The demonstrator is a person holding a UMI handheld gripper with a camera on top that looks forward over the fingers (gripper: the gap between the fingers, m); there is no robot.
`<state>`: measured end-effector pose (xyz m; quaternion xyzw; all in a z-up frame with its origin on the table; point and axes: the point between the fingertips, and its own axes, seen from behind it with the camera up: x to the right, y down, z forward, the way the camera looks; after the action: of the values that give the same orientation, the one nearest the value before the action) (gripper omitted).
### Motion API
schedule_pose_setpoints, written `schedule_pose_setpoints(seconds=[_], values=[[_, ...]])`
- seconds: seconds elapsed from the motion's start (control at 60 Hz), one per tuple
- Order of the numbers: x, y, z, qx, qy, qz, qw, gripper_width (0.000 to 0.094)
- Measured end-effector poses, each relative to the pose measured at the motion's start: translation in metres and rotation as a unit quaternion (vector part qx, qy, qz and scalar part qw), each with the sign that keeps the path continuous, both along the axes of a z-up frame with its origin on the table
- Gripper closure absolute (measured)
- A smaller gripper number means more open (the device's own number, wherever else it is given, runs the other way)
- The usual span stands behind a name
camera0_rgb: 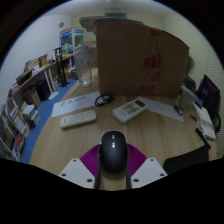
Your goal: Arrange mouse
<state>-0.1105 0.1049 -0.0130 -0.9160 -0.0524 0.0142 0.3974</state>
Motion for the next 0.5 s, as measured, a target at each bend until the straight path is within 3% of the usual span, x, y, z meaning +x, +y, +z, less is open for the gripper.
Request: schedule_pose_setpoints(seconds=[0.1,0.3,0.4,0.5], values=[[-0.013,-0.021,0.032,0.007,0.011,0.011,1.0,0.0602],[0.022,-0.051,0.211,0.146,-0.002,0.013,0.989,0.0604],[0.086,-0.06,0.276,0.196,-0.021,-0.012,0.98,0.0605],[0.168,-0.069,0.289,0.213,-0.026,-0.052,0.975,0.0605]])
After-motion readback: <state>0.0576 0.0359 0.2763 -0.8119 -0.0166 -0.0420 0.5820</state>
